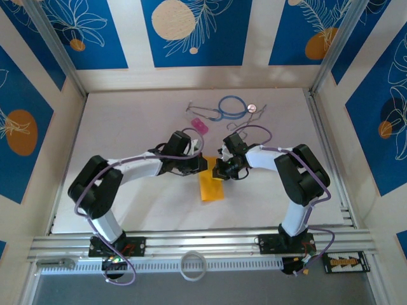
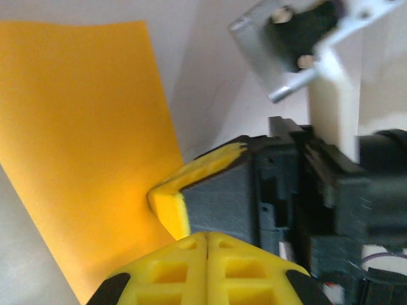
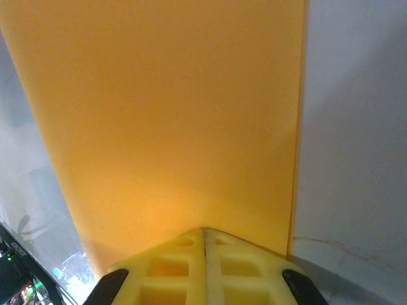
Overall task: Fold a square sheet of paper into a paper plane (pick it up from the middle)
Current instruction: First fold the square sheet of paper in half at the center of the table.
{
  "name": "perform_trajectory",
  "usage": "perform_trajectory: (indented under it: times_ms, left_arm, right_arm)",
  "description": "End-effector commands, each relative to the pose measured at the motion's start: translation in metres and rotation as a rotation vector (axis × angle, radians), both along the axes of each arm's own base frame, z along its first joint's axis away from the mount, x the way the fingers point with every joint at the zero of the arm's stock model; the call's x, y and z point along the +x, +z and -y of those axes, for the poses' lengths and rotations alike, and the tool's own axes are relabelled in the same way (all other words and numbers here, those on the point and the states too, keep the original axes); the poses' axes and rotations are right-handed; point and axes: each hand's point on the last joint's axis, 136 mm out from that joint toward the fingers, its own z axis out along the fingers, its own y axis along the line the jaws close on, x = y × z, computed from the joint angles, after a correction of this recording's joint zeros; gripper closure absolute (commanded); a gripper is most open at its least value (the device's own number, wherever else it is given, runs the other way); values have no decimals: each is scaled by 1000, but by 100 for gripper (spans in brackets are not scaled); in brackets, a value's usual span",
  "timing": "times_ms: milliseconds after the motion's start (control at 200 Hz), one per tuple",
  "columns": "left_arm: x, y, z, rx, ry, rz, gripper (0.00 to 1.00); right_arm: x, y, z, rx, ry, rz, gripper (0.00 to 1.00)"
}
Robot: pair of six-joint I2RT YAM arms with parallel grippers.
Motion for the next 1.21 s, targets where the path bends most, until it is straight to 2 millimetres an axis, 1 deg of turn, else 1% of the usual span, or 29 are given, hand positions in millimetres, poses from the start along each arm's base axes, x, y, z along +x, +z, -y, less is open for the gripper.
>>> perform_trajectory:
  times_ms: [0,150,290,410,505,560,615,700,760,825,915,1010,1055,1106,1201]
  left_arm:
    - [2,-8,3,-30,4,-28,100]
    - [-2,-21,0,-4,-6,-40,100]
    - [-9,-40,-10,47,-10,-57,100]
    - [-17,-62,-23,106,-4,-79,100]
    - [-27,-80,-38,177,-8,-95,100]
    - [-29,-86,-45,209,-4,-95,100]
    - [-31,-88,-50,233,-6,-91,100]
    - [-28,-81,-52,246,-5,-71,100]
    - [-24,-69,-48,230,-4,-57,99]
    - [-19,-49,-39,179,2,-43,98]
    - [-13,-17,-20,55,20,-46,97]
    - [-11,2,-6,-19,39,-75,97]
    - [-13,7,1,-43,32,-83,97]
    - [-16,7,7,-53,22,-96,97]
    - [-22,-9,5,-20,33,-130,97]
  right_arm:
    - [-17,-30,20,-106,-8,-82,100]
    - [-18,-30,21,-108,-17,-81,100]
    - [-20,-32,21,-102,-17,-85,100]
    - [-21,-34,23,-111,-27,-94,100]
    - [-23,-37,25,-121,-36,-109,100]
    - [-24,-38,25,-121,-40,-113,100]
    - [-25,-38,26,-121,-44,-114,100]
    - [-25,-38,27,-123,-50,-116,100]
    - [-25,-37,25,-114,-51,-113,100]
    - [-24,-35,25,-111,-55,-110,100]
    - [-23,-34,24,-107,-57,-105,100]
    - [-22,-33,23,-107,-60,-102,100]
    - [-22,-33,23,-105,-63,-105,100]
    - [-22,-33,23,-103,-62,-103,100]
    - [-21,-32,21,-96,-61,-103,100]
